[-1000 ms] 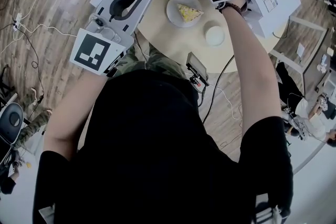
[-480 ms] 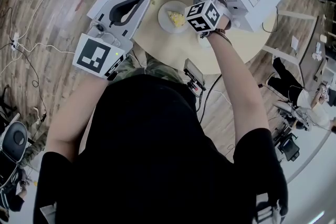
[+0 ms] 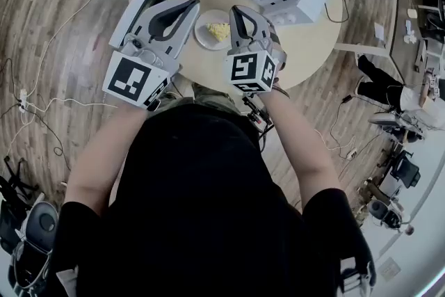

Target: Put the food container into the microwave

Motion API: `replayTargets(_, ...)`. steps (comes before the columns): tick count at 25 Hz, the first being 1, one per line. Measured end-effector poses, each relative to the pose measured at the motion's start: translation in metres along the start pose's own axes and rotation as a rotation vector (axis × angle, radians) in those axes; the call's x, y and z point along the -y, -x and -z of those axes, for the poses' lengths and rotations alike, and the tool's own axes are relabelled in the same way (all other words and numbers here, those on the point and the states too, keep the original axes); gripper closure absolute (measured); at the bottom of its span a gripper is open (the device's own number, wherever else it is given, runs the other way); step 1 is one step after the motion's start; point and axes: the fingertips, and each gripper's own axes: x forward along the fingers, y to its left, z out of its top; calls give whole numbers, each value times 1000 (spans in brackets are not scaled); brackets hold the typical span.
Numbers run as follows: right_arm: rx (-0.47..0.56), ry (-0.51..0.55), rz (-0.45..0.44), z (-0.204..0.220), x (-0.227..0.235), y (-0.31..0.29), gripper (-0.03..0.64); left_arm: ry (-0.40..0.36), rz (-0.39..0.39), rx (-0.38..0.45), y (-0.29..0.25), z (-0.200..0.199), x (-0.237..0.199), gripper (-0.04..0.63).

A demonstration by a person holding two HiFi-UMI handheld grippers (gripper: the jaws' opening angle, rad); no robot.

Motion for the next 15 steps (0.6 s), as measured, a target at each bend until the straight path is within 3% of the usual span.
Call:
replayTargets(9, 191, -274, 199, -47, 38, 69, 604, -18, 80, 37, -9, -15, 23, 577)
replayTargets(15, 231, -458, 312, -38, 71, 104, 604, -36, 86, 58, -8, -29, 22, 577)
